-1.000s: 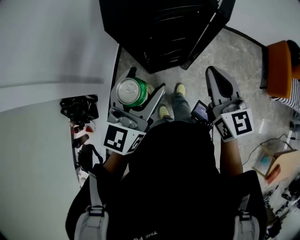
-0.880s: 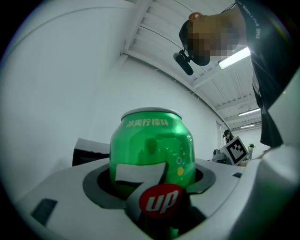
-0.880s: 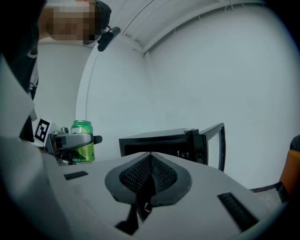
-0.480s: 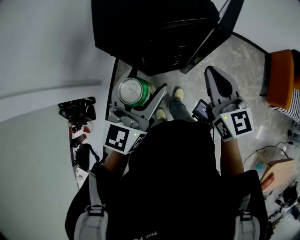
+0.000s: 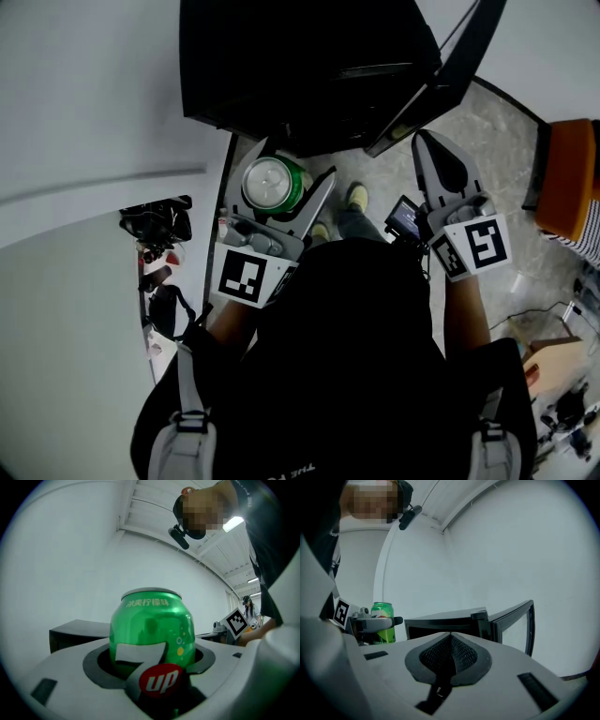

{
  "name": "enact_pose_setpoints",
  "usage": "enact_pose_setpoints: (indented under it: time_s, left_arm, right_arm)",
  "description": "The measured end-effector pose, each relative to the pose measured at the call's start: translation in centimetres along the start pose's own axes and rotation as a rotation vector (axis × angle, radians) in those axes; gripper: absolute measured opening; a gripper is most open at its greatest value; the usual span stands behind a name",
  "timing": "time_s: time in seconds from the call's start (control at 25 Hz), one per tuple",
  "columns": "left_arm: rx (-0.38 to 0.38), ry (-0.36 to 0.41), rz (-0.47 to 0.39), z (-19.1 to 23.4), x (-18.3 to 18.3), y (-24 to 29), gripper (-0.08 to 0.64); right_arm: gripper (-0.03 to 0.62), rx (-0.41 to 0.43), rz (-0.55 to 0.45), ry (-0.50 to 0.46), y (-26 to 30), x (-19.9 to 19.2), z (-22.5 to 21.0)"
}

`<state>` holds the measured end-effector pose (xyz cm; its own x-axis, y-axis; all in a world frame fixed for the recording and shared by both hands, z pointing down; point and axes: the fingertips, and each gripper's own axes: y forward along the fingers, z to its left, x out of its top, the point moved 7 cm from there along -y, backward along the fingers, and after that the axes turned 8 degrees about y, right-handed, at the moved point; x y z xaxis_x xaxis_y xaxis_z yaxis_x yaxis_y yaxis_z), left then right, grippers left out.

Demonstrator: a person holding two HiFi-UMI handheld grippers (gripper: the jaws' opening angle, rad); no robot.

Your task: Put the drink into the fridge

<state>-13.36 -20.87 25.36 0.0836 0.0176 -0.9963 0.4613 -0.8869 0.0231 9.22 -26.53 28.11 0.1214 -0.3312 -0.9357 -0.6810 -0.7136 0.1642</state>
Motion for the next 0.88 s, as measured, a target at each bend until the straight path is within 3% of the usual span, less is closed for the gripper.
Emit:
enact_pose_setpoints:
  time_s: [0.28,0.88]
  left_arm:
    - [0.039,0.034,0.022,-0.4,-0.5,1.1,0.339]
    - [0.069,0.005,0.027,-1.2,-1.0,2.5,0.339]
  right_arm:
    - [0.011,0.031,-0.009,0.003,0.3,0.3,-1.8]
    - [0.011,0.052,-0.008,0.0,0.5,0.8,-3.9]
